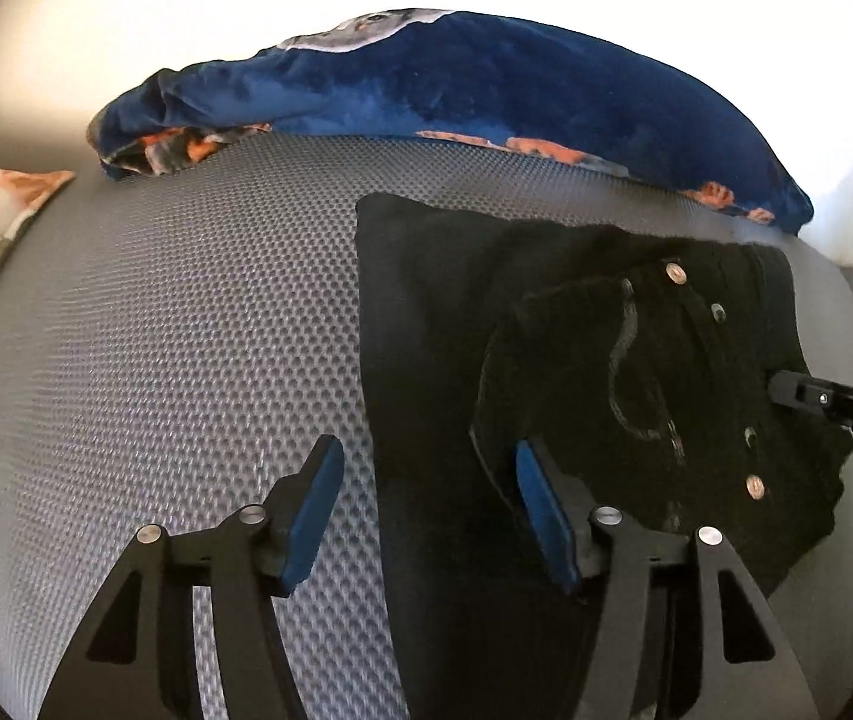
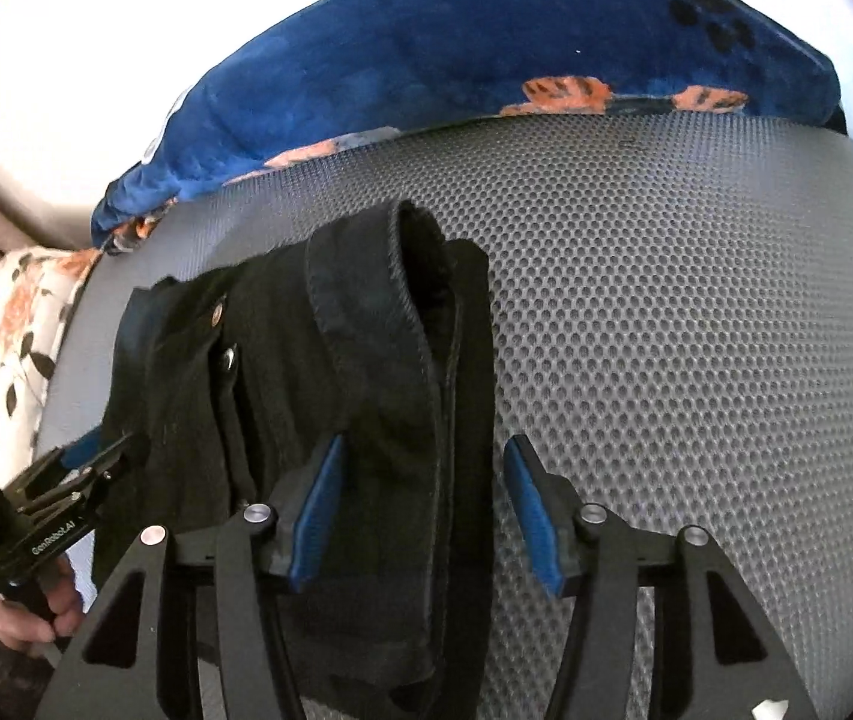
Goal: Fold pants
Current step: 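Release the jeans with both grippers and pull them back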
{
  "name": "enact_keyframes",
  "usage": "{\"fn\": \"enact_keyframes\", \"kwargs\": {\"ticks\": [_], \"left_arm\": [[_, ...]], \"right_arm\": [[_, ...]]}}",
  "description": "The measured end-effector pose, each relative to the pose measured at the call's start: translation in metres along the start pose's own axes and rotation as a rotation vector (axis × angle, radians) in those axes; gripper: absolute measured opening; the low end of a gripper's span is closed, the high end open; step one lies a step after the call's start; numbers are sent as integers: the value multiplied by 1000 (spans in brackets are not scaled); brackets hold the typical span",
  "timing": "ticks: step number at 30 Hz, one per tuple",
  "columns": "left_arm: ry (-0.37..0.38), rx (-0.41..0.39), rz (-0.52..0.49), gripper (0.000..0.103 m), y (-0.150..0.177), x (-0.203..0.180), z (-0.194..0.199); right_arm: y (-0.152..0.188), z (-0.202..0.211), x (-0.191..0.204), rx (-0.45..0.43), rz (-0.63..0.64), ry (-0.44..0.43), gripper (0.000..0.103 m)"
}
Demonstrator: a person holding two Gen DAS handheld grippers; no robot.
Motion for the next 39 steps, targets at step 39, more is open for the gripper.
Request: {"fn": "enact_keyframes", "kwargs": {"ticks": [39], "left_arm": [[-142, -104, 136, 81, 124, -23, 143]], "right_arm": [[130, 104, 83, -198, 147, 146, 89]]}}
Point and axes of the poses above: each gripper's, at about its wrist camera, not at the fingertips, and z roughly against the way its jaws point, x to its left, y to its underside, the point moved 2 cm from there along -z, roughly the way its jaws point, and after that the axes turned 4 degrees about x, right-handed, at the moved point
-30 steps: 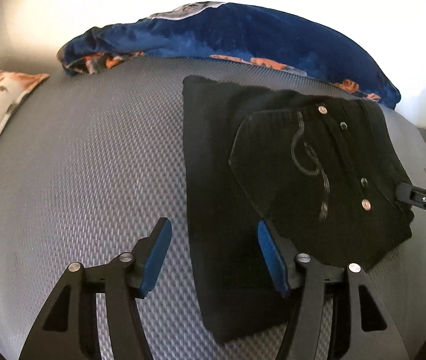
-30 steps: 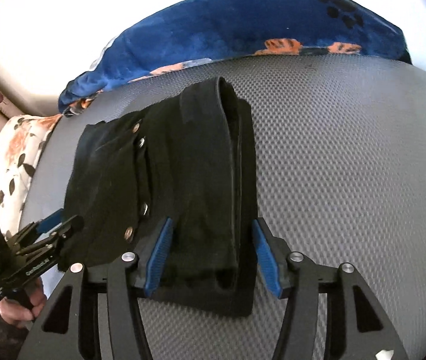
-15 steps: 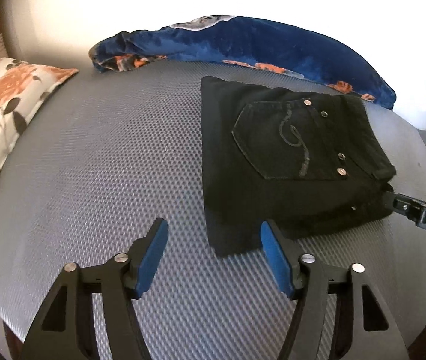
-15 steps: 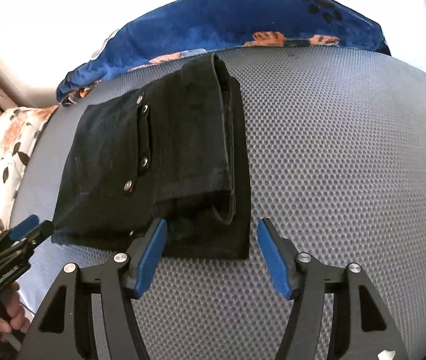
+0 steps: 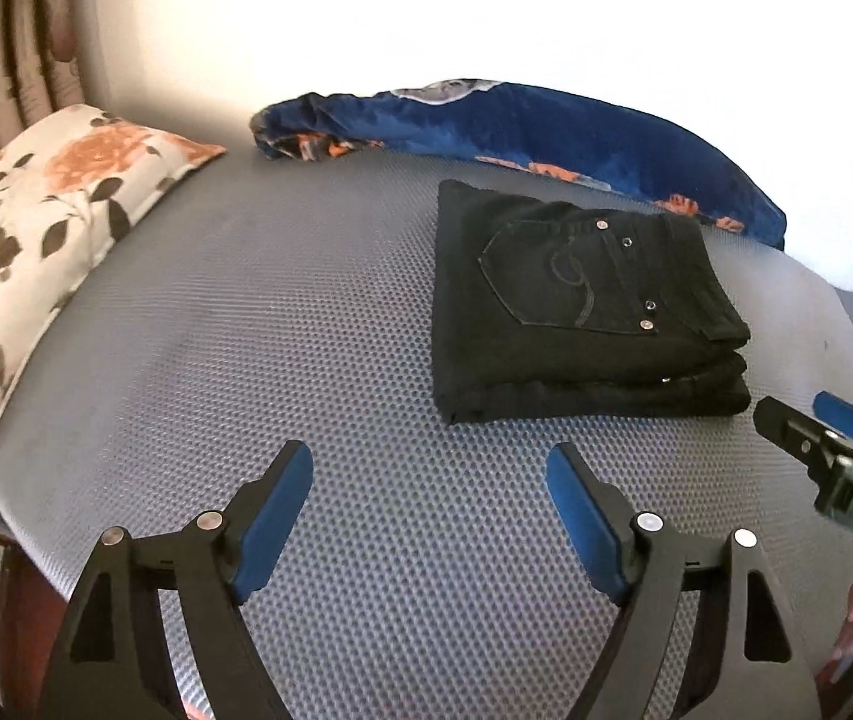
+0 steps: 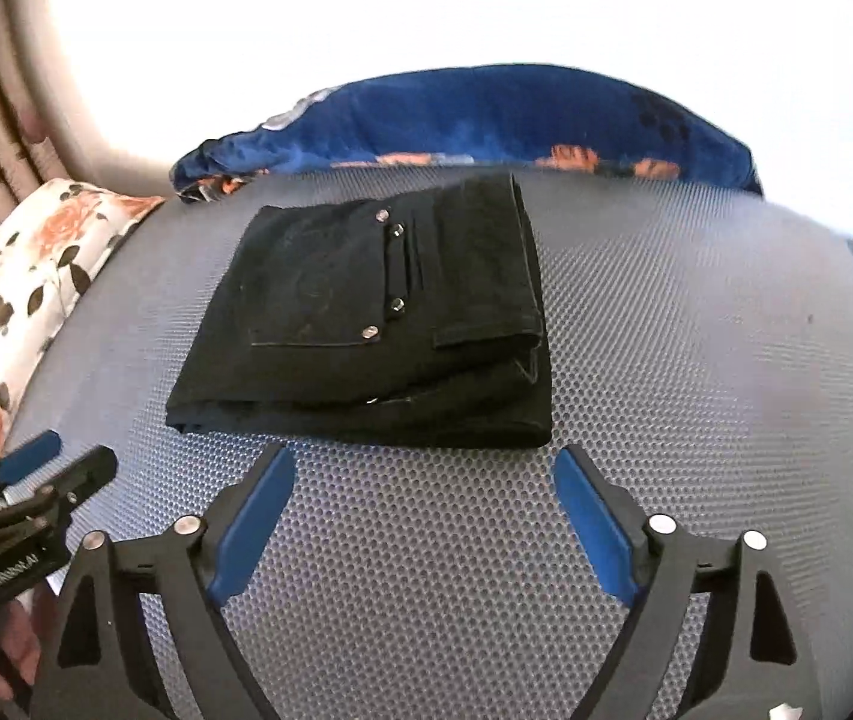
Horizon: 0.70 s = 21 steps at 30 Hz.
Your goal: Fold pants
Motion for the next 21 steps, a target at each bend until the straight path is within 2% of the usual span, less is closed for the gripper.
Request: {"fn": "enact_keyframes", "kwargs": {"ticks": [7, 21], "left_arm": [[-67, -59, -14, 82, 10, -1, 22], [-83, -70, -26, 82, 18, -8, 30]], "right_arm": [[9, 28, 19, -92, 81, 78, 102], [21, 30, 23, -80, 75, 90, 102]]}}
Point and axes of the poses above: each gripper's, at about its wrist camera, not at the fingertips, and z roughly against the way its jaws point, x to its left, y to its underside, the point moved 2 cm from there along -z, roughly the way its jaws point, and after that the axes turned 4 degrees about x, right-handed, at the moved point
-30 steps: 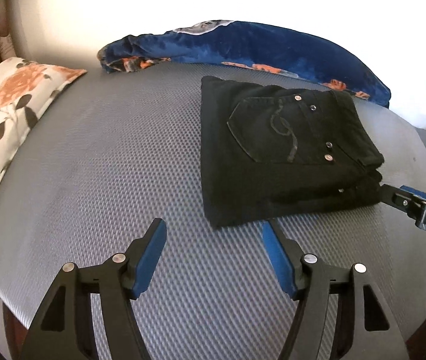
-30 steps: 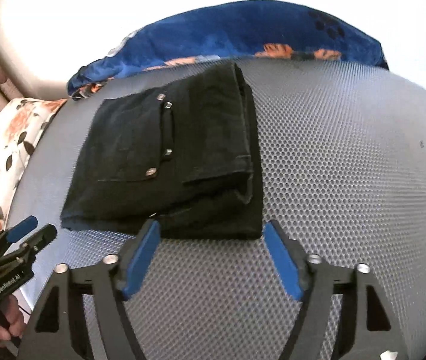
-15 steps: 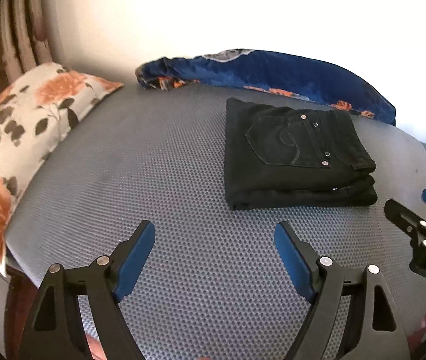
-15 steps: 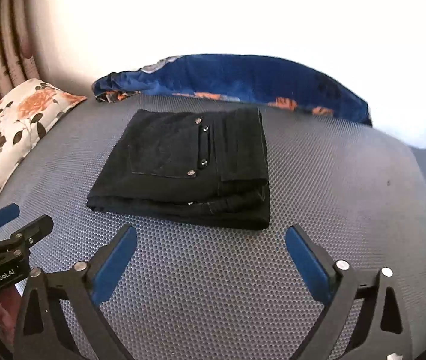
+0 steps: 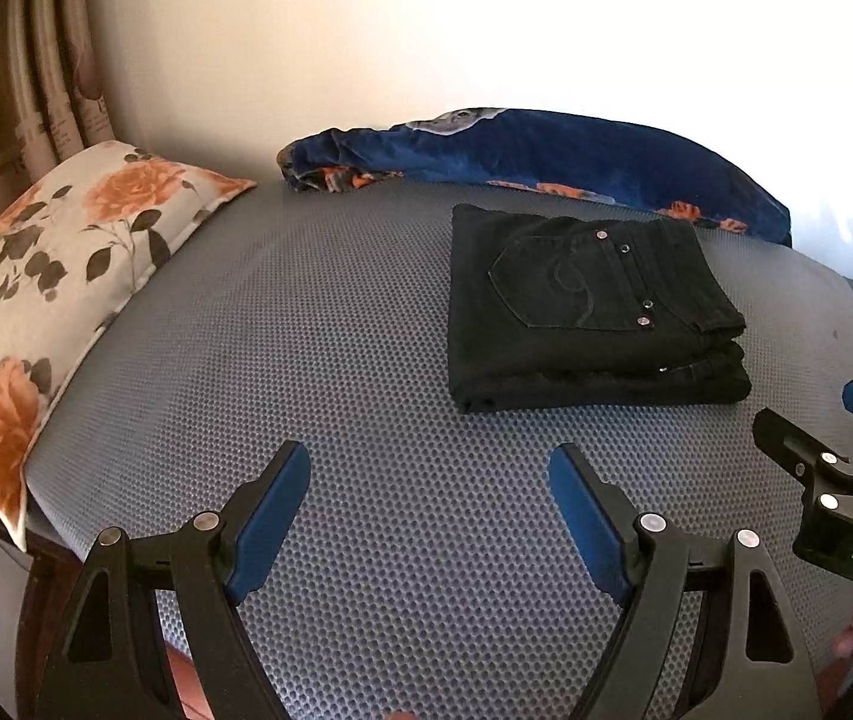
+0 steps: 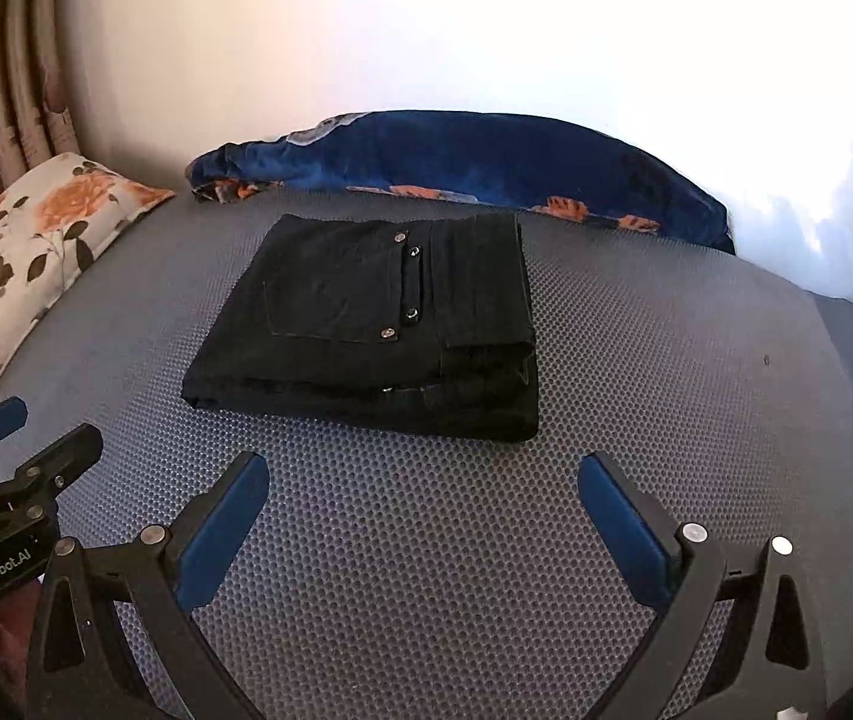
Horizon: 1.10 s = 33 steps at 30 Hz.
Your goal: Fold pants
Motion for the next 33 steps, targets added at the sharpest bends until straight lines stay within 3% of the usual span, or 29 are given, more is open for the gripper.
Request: {"fn": "enact_keyframes", "kwargs": {"ticks": [33], "left_arm": [[-2, 27, -22, 82, 5, -4, -15]], "right_arm": [[7, -16, 2, 69, -5, -18, 102]]}}
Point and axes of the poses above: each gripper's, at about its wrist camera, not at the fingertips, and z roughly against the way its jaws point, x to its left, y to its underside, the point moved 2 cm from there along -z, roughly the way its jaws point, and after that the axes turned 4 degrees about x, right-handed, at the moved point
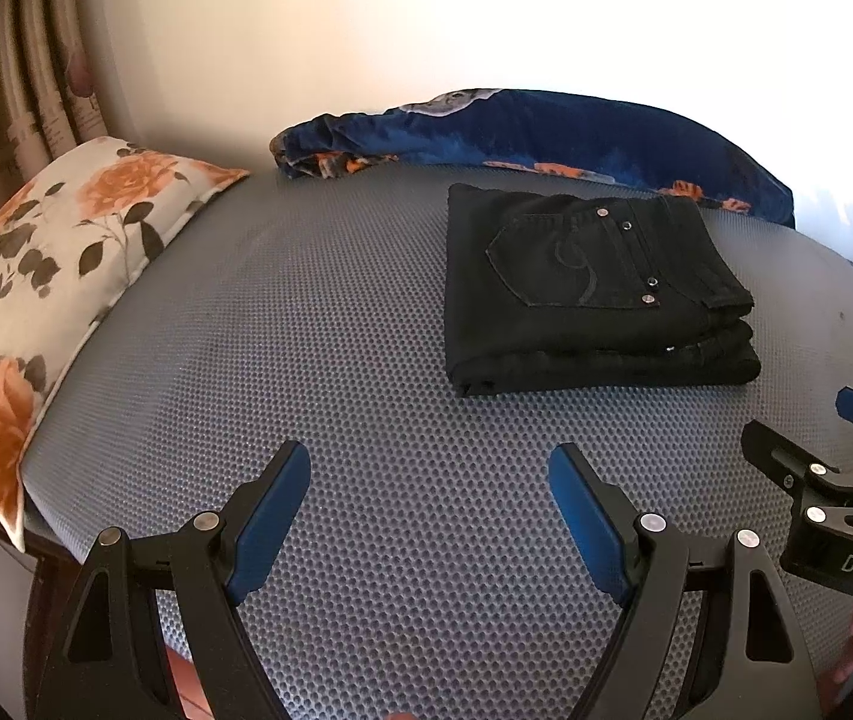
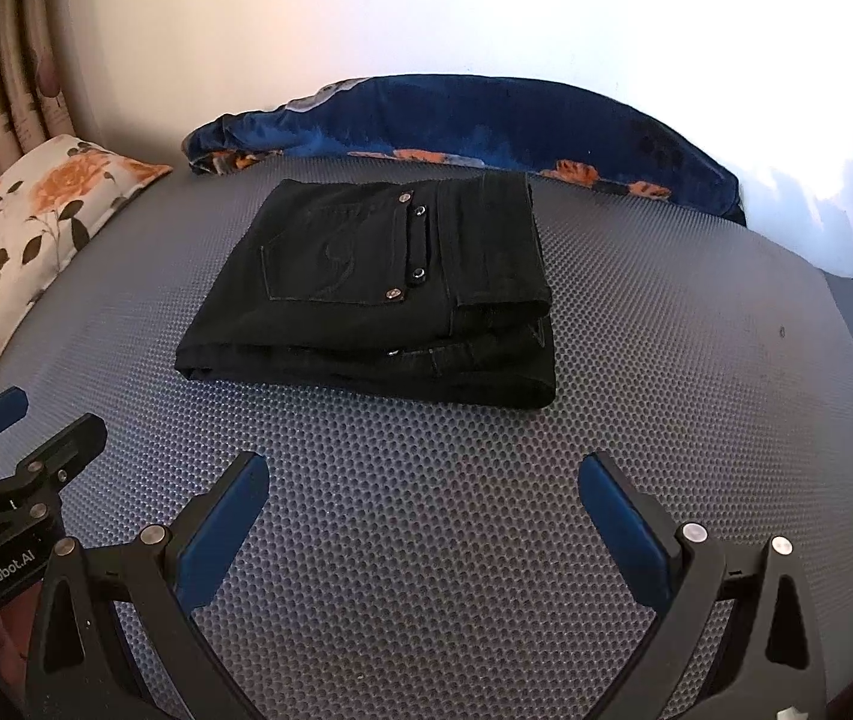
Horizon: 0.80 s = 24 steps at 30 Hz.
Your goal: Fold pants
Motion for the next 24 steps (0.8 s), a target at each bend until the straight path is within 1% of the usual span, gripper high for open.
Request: {"fn": "enact_keyframes", "kwargs": {"ticks": [6, 10, 17, 24], "left_arm": [[-2, -1, -8, 82, 1, -2, -1], [-16, -9, -25, 82, 1, -4, -1], [-12, -5, -36, 82, 1, -5, -2], [-17, 0, -24, 82, 1, -1, -4]], "right_arm": [[0, -2, 0, 7, 1, -2, 102], [0, -3, -1, 11, -2, -3, 102], [0, -3, 0, 18, 1, -3, 102], [0, -5, -1, 22, -5, 2, 102]]}}
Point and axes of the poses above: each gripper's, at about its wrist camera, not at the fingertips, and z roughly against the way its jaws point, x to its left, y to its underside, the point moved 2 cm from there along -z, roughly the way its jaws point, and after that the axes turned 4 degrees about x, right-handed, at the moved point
